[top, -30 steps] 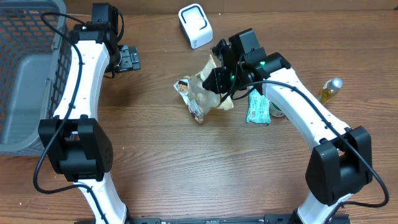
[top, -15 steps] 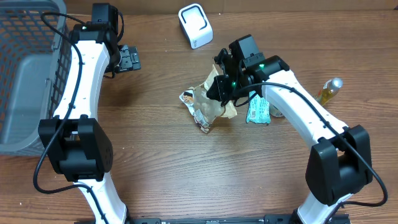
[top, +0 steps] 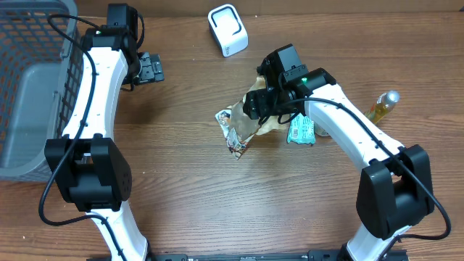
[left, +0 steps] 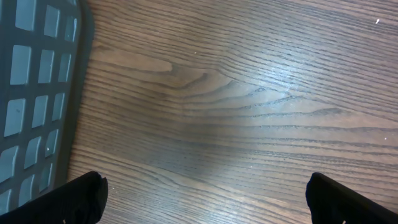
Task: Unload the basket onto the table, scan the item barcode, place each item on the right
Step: 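Lower the Pantree bag onto the table and open the right gripper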
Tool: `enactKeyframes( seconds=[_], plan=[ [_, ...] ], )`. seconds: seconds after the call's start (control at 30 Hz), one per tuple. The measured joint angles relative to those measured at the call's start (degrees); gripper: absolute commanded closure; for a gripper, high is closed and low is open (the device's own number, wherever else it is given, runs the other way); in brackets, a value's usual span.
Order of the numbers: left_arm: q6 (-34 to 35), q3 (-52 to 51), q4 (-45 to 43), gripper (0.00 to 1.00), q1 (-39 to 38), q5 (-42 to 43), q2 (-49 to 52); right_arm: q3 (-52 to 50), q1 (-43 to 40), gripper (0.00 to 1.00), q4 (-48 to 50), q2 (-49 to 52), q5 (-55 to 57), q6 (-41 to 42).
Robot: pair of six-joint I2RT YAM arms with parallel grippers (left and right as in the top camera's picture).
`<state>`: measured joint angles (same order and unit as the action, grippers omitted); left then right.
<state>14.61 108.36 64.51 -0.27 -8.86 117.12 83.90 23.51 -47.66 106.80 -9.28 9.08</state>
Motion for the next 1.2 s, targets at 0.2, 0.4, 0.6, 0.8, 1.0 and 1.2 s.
enactKeyframes(
  seconds=[0.2,0.4,0.6,0.8,1.0,1.2],
  plan=[
    [0.0,0.0,0.0,0.0,0.0,0.0,0.0,0.0,0.0,0.0,0.15,0.0,6.05,-0.24],
    [0.0,0.0,0.0,0.0,0.0,0.0,0.0,0.0,-0.02,0.0,1.73,0.0,13.31,2.34],
    [0.0,0.0,0.0,0.0,0.0,0.0,0.0,0.0,0.0,0.0,5.27,0.0,17.11,4.02],
    [0.0,0.0,0.0,0.0,0.0,0.0,0.0,-0.02,-0.02,0.0,11.15,0.0,17.94,4.46],
    [0.0,0.0,0.0,0.0,0.0,0.0,0.0,-0.02,0.0,0.0,11.61,0.0,18.34,4.46],
    [0.0,0.0,0.0,0.0,0.0,0.0,0.0,-0.02,0.0,0.0,11.58,0.0,18.4,4.46]
  ],
)
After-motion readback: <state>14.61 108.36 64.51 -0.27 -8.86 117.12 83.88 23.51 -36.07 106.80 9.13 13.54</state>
